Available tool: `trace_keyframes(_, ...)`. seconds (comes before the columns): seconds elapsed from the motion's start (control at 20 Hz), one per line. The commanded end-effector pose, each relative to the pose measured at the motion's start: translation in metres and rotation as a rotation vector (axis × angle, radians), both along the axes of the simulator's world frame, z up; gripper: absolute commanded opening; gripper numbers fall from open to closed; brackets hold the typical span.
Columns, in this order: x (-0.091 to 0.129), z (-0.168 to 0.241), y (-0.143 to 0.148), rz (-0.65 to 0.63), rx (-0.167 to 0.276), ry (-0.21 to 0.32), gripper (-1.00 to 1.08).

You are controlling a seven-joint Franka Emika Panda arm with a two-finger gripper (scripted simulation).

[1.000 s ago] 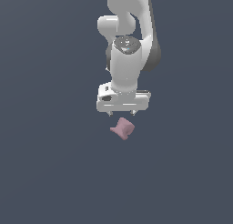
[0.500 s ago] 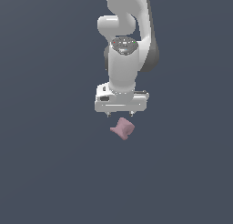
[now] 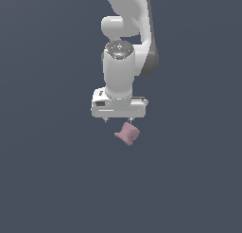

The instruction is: Pick up the object and move it to a goal position.

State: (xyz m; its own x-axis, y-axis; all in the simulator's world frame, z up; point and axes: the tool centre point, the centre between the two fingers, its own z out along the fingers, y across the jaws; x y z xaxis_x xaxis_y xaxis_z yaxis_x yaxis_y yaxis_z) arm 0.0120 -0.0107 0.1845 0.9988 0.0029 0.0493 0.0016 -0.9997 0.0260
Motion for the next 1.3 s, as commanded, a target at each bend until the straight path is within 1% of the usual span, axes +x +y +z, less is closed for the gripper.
trace_keyframes(0.0, 0.000, -0.001, 0.001, -0.006, 0.001, 0.000, 1.00)
trace_keyframes(0.3, -0.001, -0.009, 0.005, -0.060, 0.007, 0.003, 1.00)
trace_keyframes(0.55, -0.002, -0.020, 0.010, -0.140, 0.015, 0.008, 1.00)
trace_keyframes(1.25, -0.010, -0.067, 0.031, -0.480, 0.038, 0.028, 1.00)
